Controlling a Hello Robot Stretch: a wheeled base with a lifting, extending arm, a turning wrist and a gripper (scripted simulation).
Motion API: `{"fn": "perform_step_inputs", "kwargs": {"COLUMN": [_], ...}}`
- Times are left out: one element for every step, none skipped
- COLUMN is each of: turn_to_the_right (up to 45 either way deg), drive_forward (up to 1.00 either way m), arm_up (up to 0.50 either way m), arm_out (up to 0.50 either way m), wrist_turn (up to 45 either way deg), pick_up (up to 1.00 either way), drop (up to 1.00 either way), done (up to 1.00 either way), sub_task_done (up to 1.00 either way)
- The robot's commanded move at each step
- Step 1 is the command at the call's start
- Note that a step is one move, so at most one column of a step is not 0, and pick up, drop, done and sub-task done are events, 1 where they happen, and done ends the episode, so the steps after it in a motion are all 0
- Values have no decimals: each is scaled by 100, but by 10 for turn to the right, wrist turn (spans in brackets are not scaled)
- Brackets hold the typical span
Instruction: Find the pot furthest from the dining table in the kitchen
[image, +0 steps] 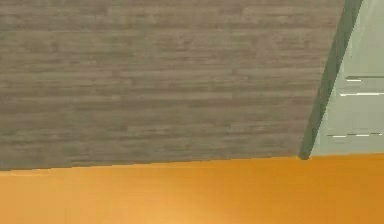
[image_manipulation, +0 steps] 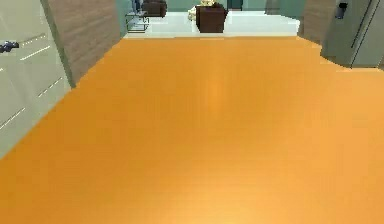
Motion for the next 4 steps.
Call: {"fn": "perform_step_inputs", "kwargs": {"turn_to_the_right": [-390, 0, -450, -450], "drive_forward": [0, 45, 0, 0], "arm_up": [0, 0, 0, 0], "arm_out": [0, 0, 0, 0], "wrist_turn": [0, 0, 0, 0], "pick_up": [0, 0, 0, 0], "drop": [0, 0, 0, 0], "done": [0, 0, 0, 0], "sub_task_done": [0, 0, 0, 0]}}
